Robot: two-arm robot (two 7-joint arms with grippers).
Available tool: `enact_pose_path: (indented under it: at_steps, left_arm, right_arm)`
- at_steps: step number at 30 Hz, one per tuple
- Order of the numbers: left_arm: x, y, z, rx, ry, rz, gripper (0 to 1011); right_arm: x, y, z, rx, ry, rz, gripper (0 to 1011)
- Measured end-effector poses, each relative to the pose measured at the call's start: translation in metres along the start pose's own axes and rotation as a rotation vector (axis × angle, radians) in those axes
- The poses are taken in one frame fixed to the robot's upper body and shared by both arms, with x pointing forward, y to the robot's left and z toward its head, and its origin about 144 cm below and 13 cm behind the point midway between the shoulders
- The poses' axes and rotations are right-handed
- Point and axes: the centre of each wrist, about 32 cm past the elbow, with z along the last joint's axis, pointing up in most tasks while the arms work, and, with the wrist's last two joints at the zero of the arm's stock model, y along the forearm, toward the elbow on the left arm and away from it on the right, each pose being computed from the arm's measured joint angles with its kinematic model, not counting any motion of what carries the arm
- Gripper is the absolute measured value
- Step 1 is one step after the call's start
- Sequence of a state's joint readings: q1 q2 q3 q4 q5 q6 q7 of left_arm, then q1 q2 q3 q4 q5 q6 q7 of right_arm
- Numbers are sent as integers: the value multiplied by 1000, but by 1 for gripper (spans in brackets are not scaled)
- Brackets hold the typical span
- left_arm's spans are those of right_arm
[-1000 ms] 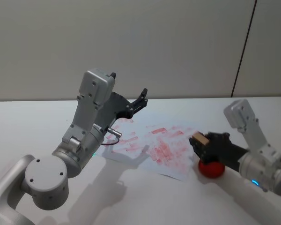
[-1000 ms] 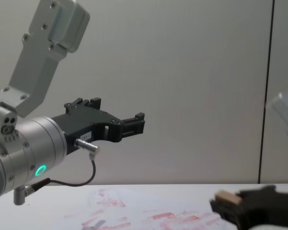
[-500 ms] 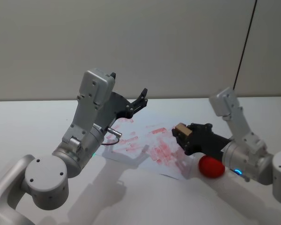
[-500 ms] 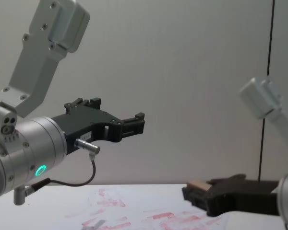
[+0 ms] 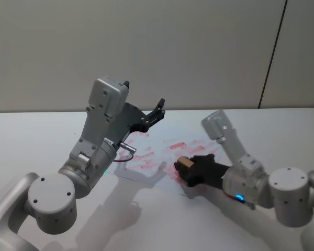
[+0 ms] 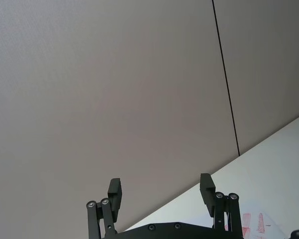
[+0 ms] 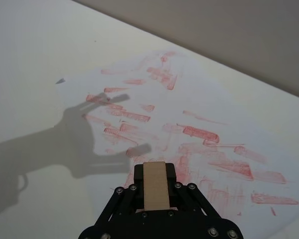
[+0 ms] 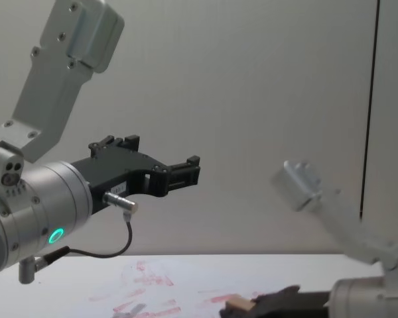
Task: Use the one hand to pick up the stamp and affix it onto the A4 paper.
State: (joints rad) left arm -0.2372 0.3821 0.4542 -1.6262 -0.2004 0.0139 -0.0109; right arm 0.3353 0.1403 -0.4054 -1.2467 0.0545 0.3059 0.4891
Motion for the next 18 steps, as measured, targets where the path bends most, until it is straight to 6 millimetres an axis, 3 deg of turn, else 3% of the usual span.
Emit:
enact_pose_path:
  at_steps: [7, 18]
  left_arm:
    - [0, 0, 0, 0, 0, 0, 1001]
    - [0, 0, 0, 0, 0, 0, 1001]
  right_arm:
    - [-6, 20, -2, -46, 14, 12, 221]
    - [-10, 34, -1, -85, 13, 9, 221]
